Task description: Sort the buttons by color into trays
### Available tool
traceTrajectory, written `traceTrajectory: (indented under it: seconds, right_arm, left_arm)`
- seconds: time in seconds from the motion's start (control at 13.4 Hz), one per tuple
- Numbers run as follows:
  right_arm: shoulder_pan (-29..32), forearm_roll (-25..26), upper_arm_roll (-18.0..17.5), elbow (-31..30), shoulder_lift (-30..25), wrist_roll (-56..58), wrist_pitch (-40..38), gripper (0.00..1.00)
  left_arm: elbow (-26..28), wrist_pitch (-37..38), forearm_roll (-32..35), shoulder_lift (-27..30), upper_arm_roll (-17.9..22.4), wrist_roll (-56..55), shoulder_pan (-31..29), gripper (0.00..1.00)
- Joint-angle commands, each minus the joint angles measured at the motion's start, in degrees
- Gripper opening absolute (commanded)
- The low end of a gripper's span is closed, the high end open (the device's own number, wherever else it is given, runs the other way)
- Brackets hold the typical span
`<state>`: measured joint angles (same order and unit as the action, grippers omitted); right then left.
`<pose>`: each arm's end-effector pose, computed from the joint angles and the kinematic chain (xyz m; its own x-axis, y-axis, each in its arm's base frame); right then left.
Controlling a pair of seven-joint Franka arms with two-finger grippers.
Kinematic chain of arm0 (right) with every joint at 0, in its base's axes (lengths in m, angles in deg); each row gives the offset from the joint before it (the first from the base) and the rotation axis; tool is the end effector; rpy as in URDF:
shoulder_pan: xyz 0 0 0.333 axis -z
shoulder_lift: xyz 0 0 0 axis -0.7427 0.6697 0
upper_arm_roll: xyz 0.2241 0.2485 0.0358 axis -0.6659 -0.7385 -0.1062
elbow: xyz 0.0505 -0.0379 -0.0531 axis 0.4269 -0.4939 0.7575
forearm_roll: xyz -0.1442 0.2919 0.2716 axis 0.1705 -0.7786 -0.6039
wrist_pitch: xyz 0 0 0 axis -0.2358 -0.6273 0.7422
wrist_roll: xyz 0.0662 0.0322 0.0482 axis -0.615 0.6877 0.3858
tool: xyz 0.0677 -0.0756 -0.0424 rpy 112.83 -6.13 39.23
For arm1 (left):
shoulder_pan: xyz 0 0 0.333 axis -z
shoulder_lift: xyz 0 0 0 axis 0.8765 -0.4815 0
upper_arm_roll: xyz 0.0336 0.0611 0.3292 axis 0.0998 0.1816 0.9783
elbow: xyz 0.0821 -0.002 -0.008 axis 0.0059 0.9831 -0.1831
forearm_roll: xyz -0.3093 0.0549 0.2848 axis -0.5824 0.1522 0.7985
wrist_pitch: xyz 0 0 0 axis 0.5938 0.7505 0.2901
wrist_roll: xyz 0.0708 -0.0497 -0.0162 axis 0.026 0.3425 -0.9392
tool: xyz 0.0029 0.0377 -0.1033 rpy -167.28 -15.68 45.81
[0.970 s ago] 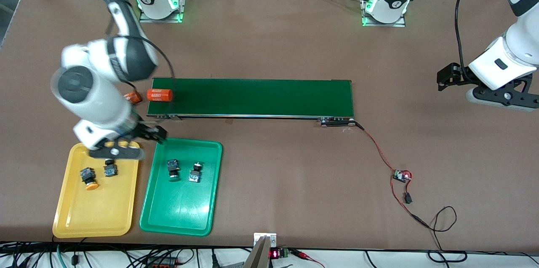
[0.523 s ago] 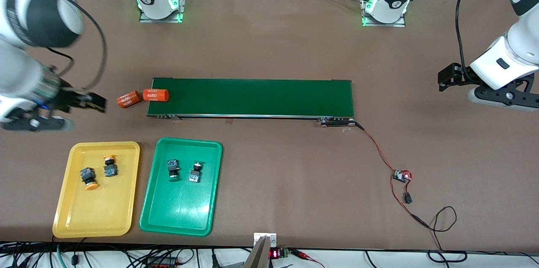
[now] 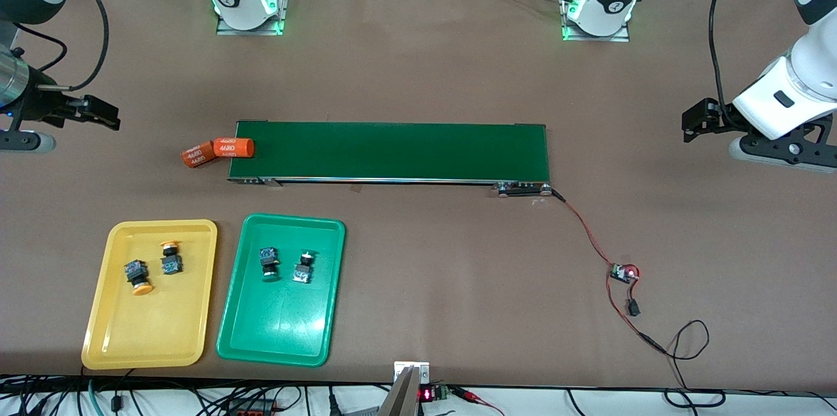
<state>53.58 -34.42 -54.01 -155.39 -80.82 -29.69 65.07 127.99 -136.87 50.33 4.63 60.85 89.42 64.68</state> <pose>0.6002 -0.0232 0.5543 0.9945 -0.0130 -0.1040 -0.0043 -0.9965 0.0833 0.6288 -0.0437 0.5975 0.9843 -0.1734 -0.0341 -0.1752 -0.9826 -0.0610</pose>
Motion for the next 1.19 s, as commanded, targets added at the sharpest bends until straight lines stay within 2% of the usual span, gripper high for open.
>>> traceTrajectory:
  seconds: [0.0, 0.15, 0.52, 0.97, 1.12]
  right_arm:
    - [-1.66, -0.62, -0.89, -1.34, -1.85, -1.42, -0.44, 1.00]
    - [-2.46, -0.62, -0.89, -0.99, -1.67, -1.51, -0.53, 1.00]
    - [-2.02, -0.62, -0.71, -0.99, -1.50, -2.92, -1.32, 1.00]
    - [-7.37, -0.71, 5.52, -0.20, -0.88, -2.04, -3.17, 1.00]
    - [-7.47, -0.71, 5.18, -0.20, -1.23, -2.13, -2.90, 1.00]
  left_arm:
    - [-0.59, 0.06, -0.65, 0.74, 0.45, 0.92, -0.39, 1.00]
    - [-0.51, -0.11, -1.09, 0.56, 0.45, 0.83, -2.05, 1.00]
    - [-0.51, -0.12, -1.09, 0.65, -0.08, 0.04, -1.97, 1.00]
    - [-0.51, 0.06, -0.65, 0.74, -0.17, 0.13, -1.97, 1.00]
    - [-0.51, 0.06, -0.48, 0.74, -0.17, 0.13, -1.97, 1.00]
